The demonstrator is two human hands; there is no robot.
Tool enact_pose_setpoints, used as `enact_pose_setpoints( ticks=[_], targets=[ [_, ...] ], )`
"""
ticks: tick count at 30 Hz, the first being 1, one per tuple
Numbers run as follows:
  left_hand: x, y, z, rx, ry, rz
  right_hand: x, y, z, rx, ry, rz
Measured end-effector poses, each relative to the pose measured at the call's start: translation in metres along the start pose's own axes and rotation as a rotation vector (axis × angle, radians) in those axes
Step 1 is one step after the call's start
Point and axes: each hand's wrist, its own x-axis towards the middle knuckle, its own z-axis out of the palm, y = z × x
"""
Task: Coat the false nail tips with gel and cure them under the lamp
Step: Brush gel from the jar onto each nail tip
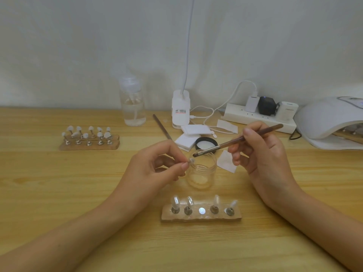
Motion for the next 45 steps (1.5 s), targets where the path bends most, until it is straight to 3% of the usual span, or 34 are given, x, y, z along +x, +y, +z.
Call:
enact_pose_setpoints(
  ticks=[7, 11, 16, 21, 35, 39, 45],
  targets=[
    [0.0, 0.0, 0.0, 0.001, -0.001, -0.017, 0.0, 0.002, -0.002, -0.039, 0.039, 0.013],
    [0.0, -0.001, -0.001, -0.01, -0.013, -0.018, -0.002, 0.0, 0.001, -0.02, -0.032, -0.016],
    [0.0, -0.002, -0.001, -0.029, -0.01, -0.022, -0.001, 0.0, -0.001, -0.035, 0.038, -0.014],
    [-0.001, -0.003, -0.002, -0.034, -0.017, -0.022, -0.003, -0.002, 0.003, -0.045, -0.029, -0.035],
    [-0.001, -0.003, -0.002, -0.02, -0.011, -0.03, 0.004, -0.009, -0.015, -0.052, 0.278, -0.047],
    [-0.001, -0.003, -0.002, -0.005, -0.014, -0.031, 0.002, -0.008, -0.014, 0.022, 0.137, -0.097],
    [-0.001, -0.001, -0.001, -0.026, -0.009, -0.031, 0.005, -0.013, -0.016, -0.154, -0.016, -0.247]
  ],
)
